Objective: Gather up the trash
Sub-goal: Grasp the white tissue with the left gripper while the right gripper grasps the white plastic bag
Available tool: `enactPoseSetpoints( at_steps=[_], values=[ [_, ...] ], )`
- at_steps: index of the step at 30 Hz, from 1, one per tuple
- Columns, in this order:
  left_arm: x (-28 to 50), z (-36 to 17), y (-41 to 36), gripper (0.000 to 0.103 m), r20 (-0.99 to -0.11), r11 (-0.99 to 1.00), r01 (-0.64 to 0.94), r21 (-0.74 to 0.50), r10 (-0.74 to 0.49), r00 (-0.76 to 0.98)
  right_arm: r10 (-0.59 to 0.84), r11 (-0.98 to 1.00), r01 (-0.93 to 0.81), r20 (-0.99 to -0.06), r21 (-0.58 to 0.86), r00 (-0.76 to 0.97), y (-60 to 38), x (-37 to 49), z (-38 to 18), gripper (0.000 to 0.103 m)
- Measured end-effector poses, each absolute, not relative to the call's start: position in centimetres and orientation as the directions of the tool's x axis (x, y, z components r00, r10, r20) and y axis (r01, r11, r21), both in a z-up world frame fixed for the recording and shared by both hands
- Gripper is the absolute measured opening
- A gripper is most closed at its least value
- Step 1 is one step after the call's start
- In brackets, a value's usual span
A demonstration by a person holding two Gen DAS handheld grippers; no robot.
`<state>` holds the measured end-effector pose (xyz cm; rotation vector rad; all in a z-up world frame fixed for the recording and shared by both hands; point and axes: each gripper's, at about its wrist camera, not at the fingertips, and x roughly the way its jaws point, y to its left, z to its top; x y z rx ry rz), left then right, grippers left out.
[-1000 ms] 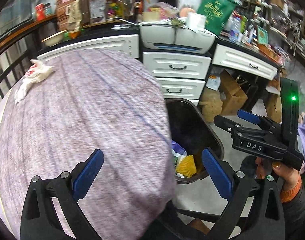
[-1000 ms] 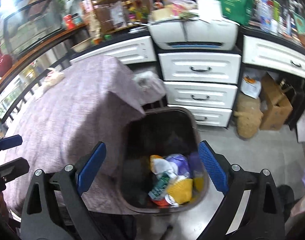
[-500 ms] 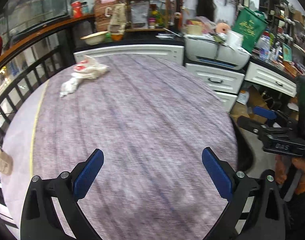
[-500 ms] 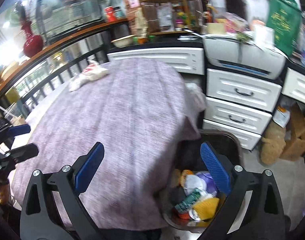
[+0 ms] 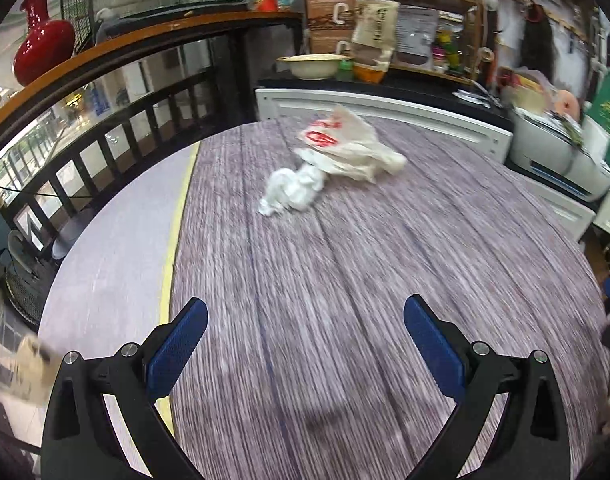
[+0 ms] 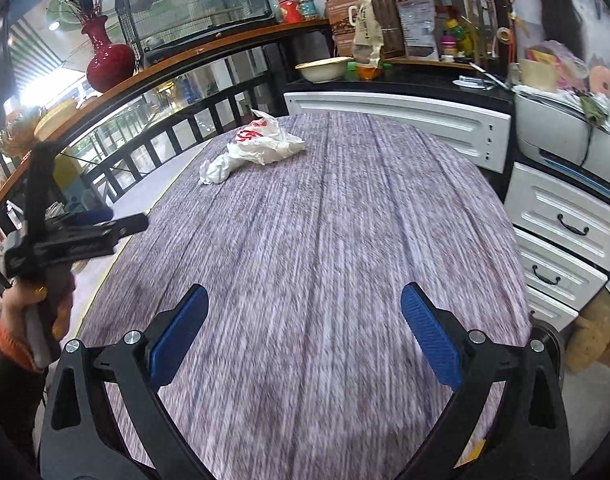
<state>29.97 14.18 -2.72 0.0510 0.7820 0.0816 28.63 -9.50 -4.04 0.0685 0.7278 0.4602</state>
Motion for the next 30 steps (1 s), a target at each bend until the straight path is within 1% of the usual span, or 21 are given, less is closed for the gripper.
enactPoseSetpoints(
  at_steps=[4, 9, 12, 13, 14, 15, 16, 17, 19, 22, 24, 26, 28, 30],
  values=[
    [35.2, -3.3, 15.0, 0.097, -0.702, 0.989, -0.049, 0.138, 0.133, 0.699, 0.427, 0.896, -0.396, -0.638, 0.203, 0.64, -7.9, 30.7, -4.1, 0.095],
    [40.8, -4.6, 14.2, 0.097, -0.704, 0.973, -0.016, 0.229, 0.177, 0.688, 0.409, 0.898, -0.407, -0.656, 0.166, 0.635, -6.7, 32.8, -4.1, 0.095],
    [43.8, -5.8, 14.5, 0.097, -0.736, 0.974, -0.009, 0.225, 0.176, 0.654, 0.408, 0.896, -0.415, -0.664, 0.16, 0.626, -6.3, 34.3, -3.9, 0.095],
    [44.5, -6.2, 14.8, 0.095, -0.744, 0.975, -0.012, 0.223, 0.178, 0.644, 0.41, 0.895, -0.417, -0.665, 0.159, 0.625, -6.1, 34.7, -3.8, 0.095],
    [45.0, -6.5, 15.1, 0.093, -0.749, 0.975, -0.02, 0.22, 0.183, 0.637, 0.416, 0.891, -0.426, -0.665, 0.159, 0.621, -5.7, 35.5, -3.7, 0.095],
    [45.3, -6.8, 15.3, 0.086, -0.753, 0.977, -0.025, 0.212, 0.179, 0.633, 0.42, 0.887, -0.433, -0.665, 0.159, 0.618, -5.4, 36.0, -3.6, 0.095],
    [45.5, -7.0, 15.6, 0.076, -0.762, 0.98, -0.023, 0.196, 0.166, 0.626, 0.423, 0.885, -0.438, -0.665, 0.157, 0.615, -5.1, 36.5, -3.5, 0.095],
    [45.6, -7.1, 15.8, 0.068, -0.768, 0.983, -0.018, 0.182, 0.154, 0.621, 0.428, 0.881, -0.448, -0.665, 0.155, 0.612, -4.5, 37.3, -3.3, 0.095],
    [45.3, -7.1, 16.2, 0.044, -0.772, 0.989, -0.008, 0.146, 0.119, 0.624, 0.44, 0.871, -0.469, -0.664, 0.15, 0.604, -3.4, 38.6, -3.1, 0.095],
    [44.2, -6.5, 16.3, 0.036, -0.765, 0.99, -0.018, 0.142, 0.121, 0.632, 0.456, 0.853, -0.504, -0.668, 0.138, 0.588, -0.8, 41.7, -3.0, 0.095],
    [43.2, -6.0, 16.6, 0.035, -0.767, 0.991, -0.031, 0.127, 0.118, 0.631, 0.471, 0.836, -0.533, -0.671, 0.131, 0.573, 1.1, 43.7, -3.1, 0.095],
    [41.7, -5.5, 17.4, 0.034, -0.772, 0.996, -0.035, 0.086, 0.089, 0.629, 0.458, 0.833, -0.544, -0.677, 0.1, 0.576, 3.1, 45.7, -3.4, 0.095],
    [40.3, -5.2, 17.9, 0.034, -0.775, 0.997, -0.043, 0.071, 0.082, 0.627, 0.458, 0.82, -0.566, -0.689, 0.084, 0.562, 5.0, 47.3, -3.7, 0.095],
    [39.2, -5.1, 18.7, 0.034, -0.772, 0.996, -0.055, 0.064, 0.084, 0.629, 0.428, 0.817, -0.576, -0.709, 0.036, 0.561, 7.3, 49.0, -4.2, 0.095]
  ],
)
